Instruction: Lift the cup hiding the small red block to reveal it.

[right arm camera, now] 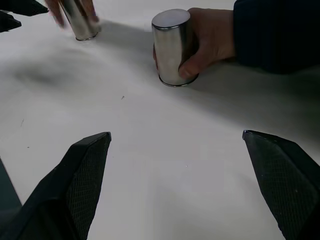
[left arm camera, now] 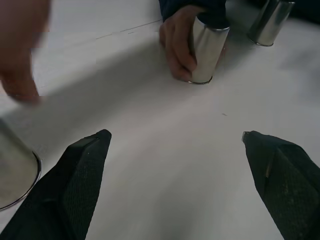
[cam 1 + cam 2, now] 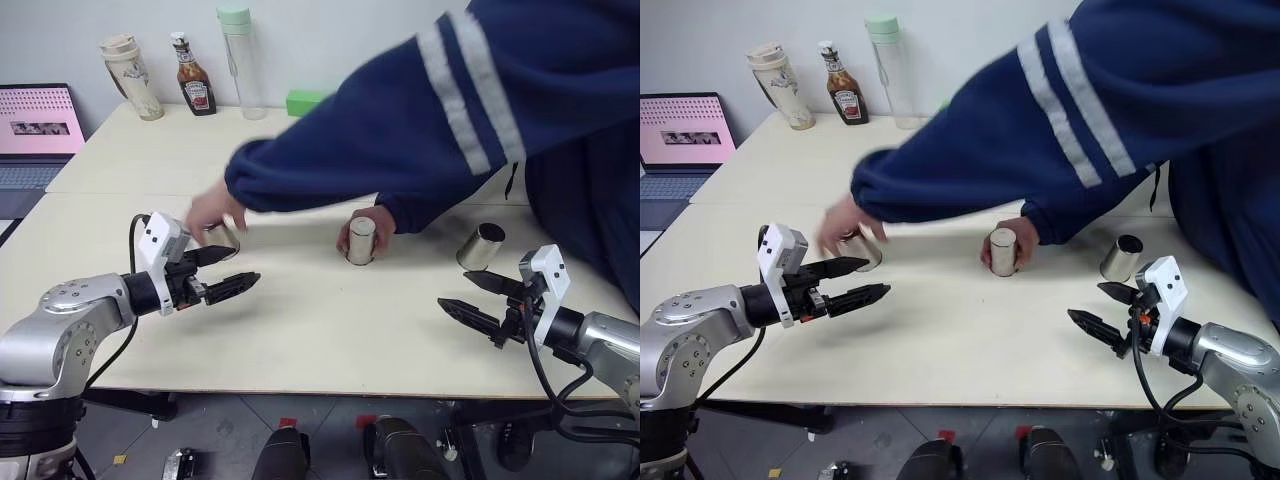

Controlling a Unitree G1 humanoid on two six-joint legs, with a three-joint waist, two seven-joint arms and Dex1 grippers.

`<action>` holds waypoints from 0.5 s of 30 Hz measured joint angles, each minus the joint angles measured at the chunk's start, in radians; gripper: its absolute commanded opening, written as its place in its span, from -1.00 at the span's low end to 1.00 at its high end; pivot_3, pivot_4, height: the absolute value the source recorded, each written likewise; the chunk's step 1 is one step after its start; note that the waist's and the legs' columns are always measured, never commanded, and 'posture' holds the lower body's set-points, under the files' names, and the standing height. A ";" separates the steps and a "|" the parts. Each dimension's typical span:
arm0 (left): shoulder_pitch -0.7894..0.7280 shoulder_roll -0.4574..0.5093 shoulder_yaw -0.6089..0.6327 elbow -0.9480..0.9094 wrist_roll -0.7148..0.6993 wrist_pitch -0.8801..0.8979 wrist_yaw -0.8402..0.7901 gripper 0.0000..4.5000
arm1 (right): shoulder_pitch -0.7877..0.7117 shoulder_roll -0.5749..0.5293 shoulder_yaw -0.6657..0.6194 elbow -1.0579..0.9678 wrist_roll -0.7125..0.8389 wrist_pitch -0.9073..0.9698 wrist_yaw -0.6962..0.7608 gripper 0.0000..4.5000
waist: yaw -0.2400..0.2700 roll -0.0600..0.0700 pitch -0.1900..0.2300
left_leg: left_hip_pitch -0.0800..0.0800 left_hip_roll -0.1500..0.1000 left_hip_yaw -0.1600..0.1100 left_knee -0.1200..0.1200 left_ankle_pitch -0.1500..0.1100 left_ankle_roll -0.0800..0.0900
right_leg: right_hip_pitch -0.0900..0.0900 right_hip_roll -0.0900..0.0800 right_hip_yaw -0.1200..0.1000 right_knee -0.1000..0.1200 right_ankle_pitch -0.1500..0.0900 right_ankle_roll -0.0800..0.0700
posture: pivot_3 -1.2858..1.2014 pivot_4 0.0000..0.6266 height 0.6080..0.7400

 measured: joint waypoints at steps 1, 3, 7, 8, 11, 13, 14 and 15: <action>0.000 0.000 0.000 0.002 0.001 0.000 0.000 1.00 | 0.000 0.000 0.000 0.000 0.000 0.000 0.000 0.99 | 0.000 0.000 0.000 | 0.000 0.000 0.000 0.000 0.000 0.000 | 0.000 0.000 0.000 0.000 0.000 0.000 | 0.03 -0.52 1.00; 0.000 0.000 0.000 0.004 0.001 -0.001 -0.001 1.00 | 0.000 0.001 0.000 0.000 0.000 -0.001 -0.001 0.99 | 0.000 0.000 0.000 | 0.000 0.000 0.000 0.000 0.000 0.000 | 0.000 0.000 0.000 0.000 0.000 0.000 | 0.03 -0.52 1.00; -0.001 0.000 0.000 0.004 0.001 -0.002 -0.003 1.00 | 0.000 0.002 0.000 0.000 -0.001 -0.001 -0.002 0.99 | 0.000 0.000 0.000 | 0.000 0.000 0.000 0.000 0.000 0.000 | 0.000 0.000 0.000 0.000 0.000 0.000 | 0.03 -0.52 1.00; -0.002 0.000 0.000 0.004 0.001 -0.002 -0.004 1.00 | 0.000 0.002 0.000 0.000 -0.001 -0.001 -0.002 0.99 | 0.000 0.000 0.000 | 0.000 0.000 0.000 0.000 0.000 0.000 | 0.000 0.000 0.000 0.000 0.000 0.000 | 0.03 -0.52 1.00; -0.004 0.000 0.000 0.005 0.002 -0.002 -0.005 1.00 | 0.000 0.002 0.000 0.000 -0.001 -0.001 -0.002 0.99 | 0.000 0.000 0.000 | 0.000 0.000 0.000 0.000 0.000 0.000 | 0.000 0.000 0.000 0.000 0.000 0.000 | 0.03 -0.52 1.00; -0.005 0.000 0.000 0.006 0.003 -0.003 -0.009 1.00 | 0.000 0.001 0.000 0.000 -0.001 -0.001 -0.001 0.99 | 0.000 0.000 0.000 | 0.000 0.000 0.000 0.000 0.000 0.000 | 0.000 0.000 0.000 0.000 0.000 0.000 | 0.03 -0.52 1.00; -0.004 0.000 0.000 0.007 0.004 -0.003 -0.010 1.00 | 0.000 0.001 0.000 0.000 -0.001 -0.001 0.000 0.99 | 0.000 0.000 0.000 | 0.000 0.000 0.000 0.000 0.000 0.000 | 0.000 0.000 0.000 0.000 0.000 0.000 | 0.03 -0.52 1.00; -0.004 0.000 -0.001 0.009 0.004 -0.004 -0.013 1.00 | 0.000 0.001 0.001 0.000 -0.001 -0.001 0.000 0.99 | 0.000 0.000 0.000 | 0.000 0.000 0.000 0.000 0.000 0.000 | 0.000 0.000 0.000 0.000 0.000 0.000 | 0.03 -0.52 1.00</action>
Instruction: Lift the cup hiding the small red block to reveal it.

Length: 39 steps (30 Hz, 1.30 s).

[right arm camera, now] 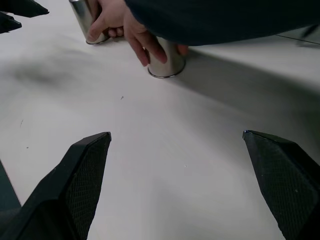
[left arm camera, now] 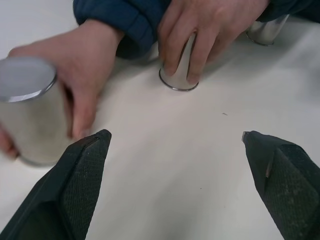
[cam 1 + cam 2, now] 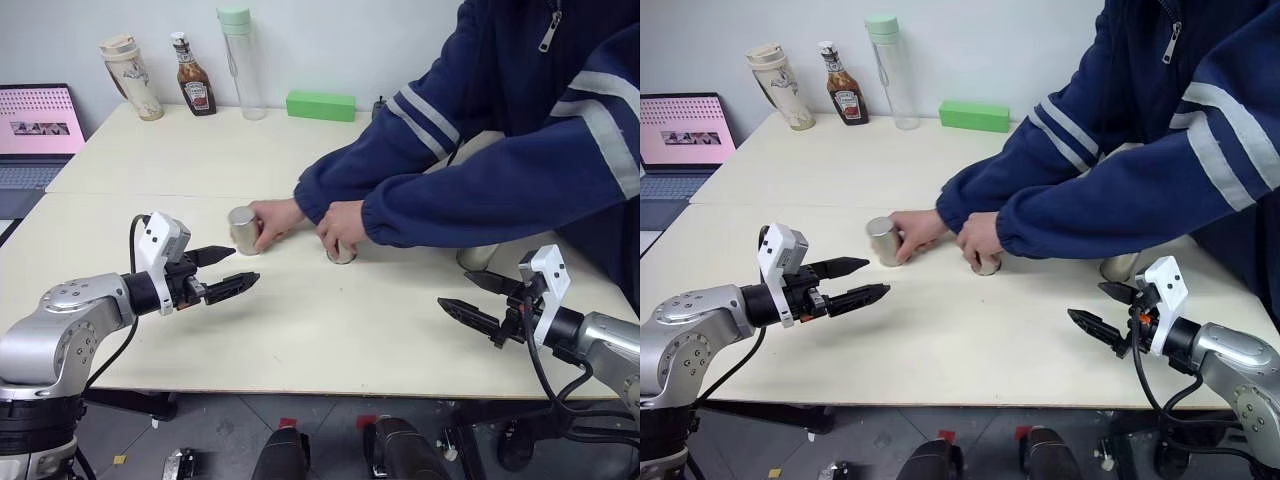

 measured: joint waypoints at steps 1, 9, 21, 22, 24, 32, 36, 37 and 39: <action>0.000 0.000 0.000 0.001 0.001 0.000 -0.002 1.00 | 0.000 0.000 0.000 0.000 0.000 0.000 0.001 0.99 | 0.000 0.000 0.000 | 0.000 0.000 0.000 0.000 0.000 0.000 | 0.000 0.000 0.000 0.000 0.000 0.000 | 0.03 -0.52 1.00; 0.006 0.008 0.001 0.003 0.012 -0.018 -0.004 1.00 | 0.005 0.000 0.001 0.000 0.000 0.000 0.004 0.99 | 0.000 0.000 0.000 | 0.000 0.000 0.000 0.000 0.000 0.000 | 0.000 0.000 0.000 0.000 0.000 0.000 | 0.03 -0.52 1.00; 0.166 -0.071 0.190 -0.018 0.020 -0.103 0.117 1.00 | -0.091 0.123 0.250 0.034 -0.149 -0.133 -0.002 0.99 | -0.005 0.000 0.000 | 0.002 0.001 0.001 0.001 0.000 0.000 | 0.000 0.000 0.001 0.002 0.000 0.000 | 0.03 -0.52 1.00; 0.183 -0.102 0.206 -0.028 0.033 -0.129 0.153 1.00 | -0.124 0.150 0.273 0.040 -0.152 -0.141 -0.011 0.99 | -0.004 0.000 0.000 | 0.002 0.001 0.001 0.001 0.000 0.000 | 0.000 0.000 0.001 0.003 0.000 0.000 | 0.03 -0.52 1.00; 0.198 -0.159 0.216 -0.034 0.057 -0.170 0.212 1.00 | -0.176 0.190 0.293 0.044 -0.147 -0.148 -0.015 0.99 | -0.002 0.000 0.000 | 0.002 0.001 0.000 0.001 0.000 0.000 | 0.000 0.000 0.001 0.003 0.001 0.000 | 0.03 -0.52 1.00; 0.149 -0.348 0.132 0.003 0.180 -0.319 0.401 1.00 | -0.284 0.189 0.326 0.065 -0.118 -0.150 0.086 0.99 | 0.019 -0.004 -0.002 | 0.001 -0.001 0.000 0.002 0.000 0.000 | 0.001 -0.002 0.000 0.002 0.002 0.000 | 0.03 -0.52 1.00; 0.067 -0.400 0.059 0.090 0.252 -0.394 0.457 1.00 | -0.294 0.179 0.333 0.081 -0.117 -0.157 0.126 0.99 | 0.021 -0.004 -0.002 | 0.001 -0.001 0.000 0.002 0.000 0.000 | 0.001 -0.002 0.000 0.002 0.002 0.000 | 0.03 -0.52 1.00; 0.044 -0.412 0.046 0.120 0.268 -0.412 0.470 1.00 | -0.299 0.179 0.334 0.087 -0.118 -0.158 0.132 0.99 | 0.021 -0.004 -0.003 | 0.001 -0.001 -0.001 0.002 0.000 0.000 | 0.001 -0.001 -0.001 0.002 0.002 0.000 | 0.03 -0.52 1.00; 0.012 -0.432 0.027 0.181 0.296 -0.451 0.492 1.00 | -0.306 0.176 0.335 0.090 -0.119 -0.162 0.138 0.99 | 0.021 -0.004 -0.003 | 0.001 -0.001 0.000 0.002 0.000 0.000 | 0.001 -0.001 0.000 0.002 0.002 0.000 | 0.03 -0.52 1.00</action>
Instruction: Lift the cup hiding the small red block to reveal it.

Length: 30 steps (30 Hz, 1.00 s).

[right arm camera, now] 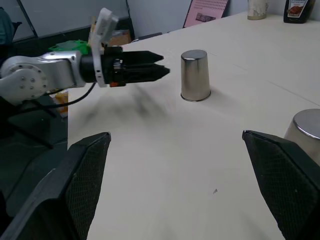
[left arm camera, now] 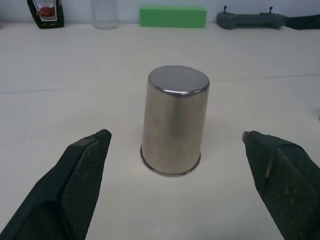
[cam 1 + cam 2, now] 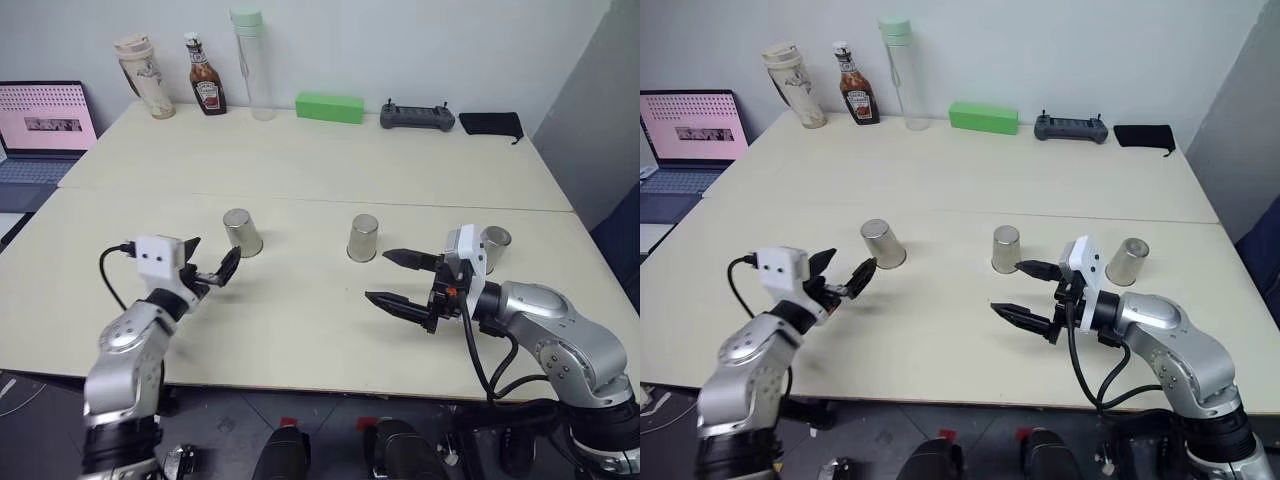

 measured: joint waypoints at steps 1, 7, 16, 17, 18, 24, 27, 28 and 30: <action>-0.023 -0.012 -0.009 0.042 0.016 -0.026 0.012 1.00 | 0.001 0.000 0.000 0.000 -0.001 -0.001 -0.001 0.99 | -0.001 0.000 0.000 | 0.000 0.000 0.000 0.000 0.000 0.000 | 0.000 0.000 0.000 0.000 0.000 0.000 | 0.03 -0.52 1.00; -0.180 -0.047 -0.040 0.281 0.073 -0.162 0.040 1.00 | 0.012 0.000 -0.004 -0.015 0.000 0.009 -0.043 0.99 | 0.002 0.000 0.000 | -0.001 0.000 0.000 0.000 0.000 0.000 | 0.000 0.000 -0.001 0.000 0.001 -0.001 | 0.03 -0.52 1.00; -0.338 -0.054 -0.063 0.567 0.104 -0.299 0.028 0.73 | 0.037 -0.014 -0.028 -0.068 0.011 0.034 -0.092 1.00 | -0.001 0.000 0.000 | -0.001 -0.001 0.000 0.000 0.000 0.000 | 0.000 0.000 0.000 -0.001 0.001 -0.001 | 0.03 -0.52 1.00; -0.339 -0.054 -0.063 0.583 0.105 -0.313 0.027 0.61 | 0.040 -0.014 -0.032 -0.071 0.012 0.038 -0.095 1.00 | -0.001 0.000 0.000 | -0.001 0.000 0.000 0.000 0.000 0.000 | 0.000 0.000 -0.001 -0.001 0.001 -0.001 | 0.03 -0.52 1.00; -0.339 -0.053 -0.063 0.601 0.106 -0.327 0.026 0.52 | 0.042 -0.017 -0.035 -0.072 0.013 0.041 -0.099 1.00 | -0.001 0.000 0.000 | -0.001 0.000 -0.001 0.000 0.000 0.000 | 0.000 0.000 -0.001 0.000 0.001 -0.002 | 0.03 -0.52 1.00; -0.348 -0.047 -0.063 0.643 0.105 -0.357 0.005 0.25 | 0.048 -0.022 -0.060 -0.073 0.023 0.054 -0.112 1.00 | 0.000 0.000 0.000 | -0.001 -0.001 -0.001 0.000 0.000 0.000 | 0.000 0.000 -0.001 0.000 0.001 0.001 | 0.03 -0.52 1.00; -0.359 -0.047 -0.063 0.628 0.101 -0.350 0.004 0.25 | 0.048 -0.021 -0.060 -0.073 0.025 0.055 -0.111 1.00 | 0.000 0.000 0.000 | -0.002 -0.001 0.000 0.000 0.000 0.000 | 0.000 0.000 -0.001 0.000 0.001 0.001 | 0.03 -0.52 1.00; -0.359 -0.043 -0.062 0.601 0.098 -0.333 0.007 0.25 | 0.046 -0.021 -0.060 -0.072 0.027 0.055 -0.110 1.00 | -0.001 0.000 0.000 | -0.002 -0.001 0.000 0.000 0.000 0.000 | 0.000 0.000 -0.001 0.000 0.001 0.001 | 0.03 -0.52 1.00; -0.363 -0.018 -0.056 0.537 0.089 -0.290 0.012 0.25 | 0.039 -0.020 -0.059 -0.072 0.030 0.054 -0.109 1.00 | -0.003 -0.001 0.000 | -0.002 0.000 -0.001 0.000 0.000 0.000 | -0.001 0.000 -0.001 0.000 0.001 0.000 | 0.03 -0.52 1.00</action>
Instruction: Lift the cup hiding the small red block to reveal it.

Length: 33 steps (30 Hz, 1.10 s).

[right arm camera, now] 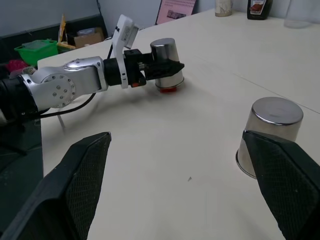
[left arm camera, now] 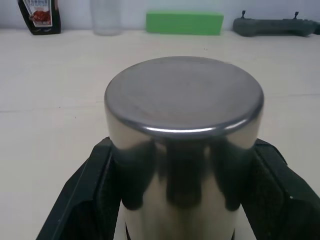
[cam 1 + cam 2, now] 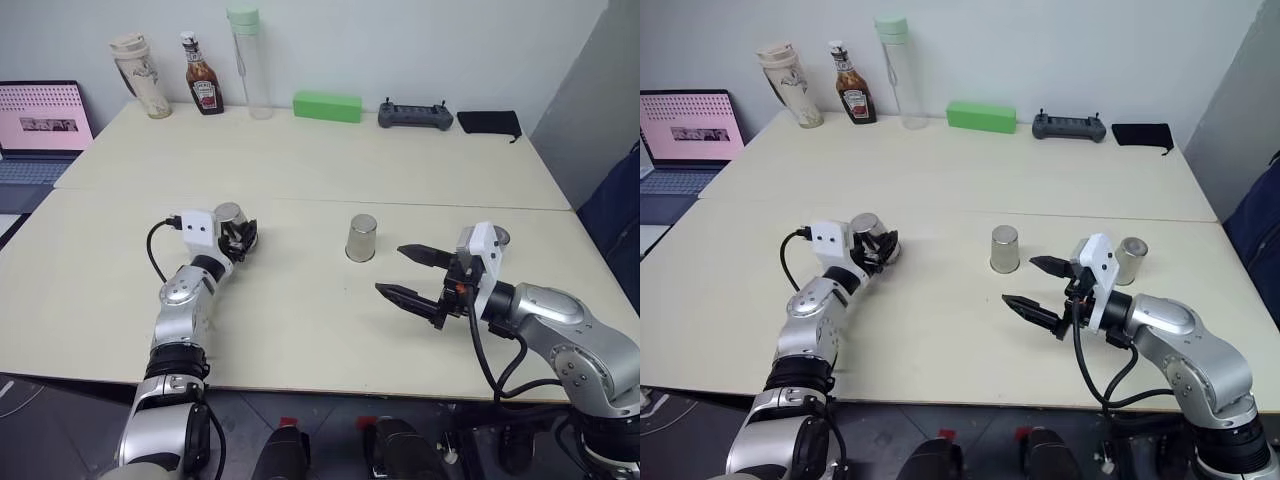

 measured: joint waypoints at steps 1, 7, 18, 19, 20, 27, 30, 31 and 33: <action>-0.003 0.017 0.008 -0.028 -0.004 0.017 0.010 0.25 | -0.001 0.000 0.000 0.000 0.000 0.000 0.000 1.00 | -0.001 0.000 0.000 | 0.000 0.000 0.000 0.000 0.000 0.000 | 0.000 0.000 0.000 0.000 0.000 0.000 | 0.03 -0.52 1.00; -0.007 0.102 0.069 -0.007 0.005 0.045 0.079 0.25 | -0.001 0.008 0.007 0.004 0.000 -0.001 0.001 1.00 | -0.012 0.000 0.000 | 0.001 0.000 0.000 0.000 0.000 0.000 | 0.001 0.000 0.000 0.000 0.000 0.001 | 0.03 -0.52 1.00; -0.096 0.086 0.082 0.385 0.010 -0.108 0.035 0.88 | -0.011 0.024 0.039 0.006 -0.001 -0.003 -0.002 1.00 | -0.008 -0.001 0.000 | 0.000 -0.001 0.000 0.000 0.000 0.000 | 0.000 -0.001 -0.001 0.000 0.000 0.001 | 0.03 -0.52 1.00; -0.096 0.091 0.082 0.409 0.011 -0.116 0.028 1.00 | -0.009 0.024 0.038 0.006 -0.002 -0.003 -0.004 1.00 | -0.010 -0.001 0.000 | 0.000 -0.001 0.000 0.000 0.000 0.000 | 0.000 -0.001 -0.001 0.000 0.000 0.000 | 0.03 -0.52 1.00; -0.096 0.093 0.082 0.419 0.012 -0.122 0.023 1.00 | -0.008 0.024 0.038 0.006 -0.002 -0.003 -0.004 1.00 | -0.012 -0.001 0.000 | 0.000 -0.001 0.000 0.000 0.000 0.000 | 0.000 -0.001 -0.001 0.000 0.001 -0.001 | 0.03 -0.52 1.00; -0.002 0.151 0.080 0.236 -0.006 -0.026 -0.053 1.00 | 0.015 0.024 0.036 -0.001 -0.001 -0.003 -0.008 1.00 | -0.022 -0.001 0.000 | 0.000 0.001 0.000 -0.001 0.000 0.000 | 0.000 -0.001 -0.001 0.000 0.002 -0.003 | 0.03 -0.52 1.00; 0.192 0.238 0.084 -0.042 -0.059 0.166 -0.122 1.00 | 0.030 0.022 0.032 -0.002 -0.001 -0.004 -0.007 1.00 | -0.033 -0.001 0.000 | 0.001 0.002 0.001 -0.001 0.000 0.000 | -0.001 -0.001 0.000 0.000 0.002 -0.003 | 0.03 -0.52 1.00; 0.233 0.266 0.087 -0.093 -0.071 0.216 -0.140 1.00 | 0.034 0.020 0.028 -0.002 -0.001 -0.005 -0.006 1.00 | -0.034 -0.001 0.000 | 0.001 0.002 0.000 -0.002 0.000 0.000 | -0.001 -0.001 0.000 0.001 0.002 -0.003 | 0.03 -0.52 1.00; 0.320 0.333 0.106 -0.201 -0.102 0.334 -0.176 1.00 | 0.032 0.019 0.027 0.000 0.000 -0.009 -0.004 1.00 | -0.030 0.000 0.000 | 0.001 0.002 -0.001 -0.002 0.000 0.000 | -0.001 -0.001 -0.002 0.001 -0.001 0.001 | 0.03 -0.52 1.00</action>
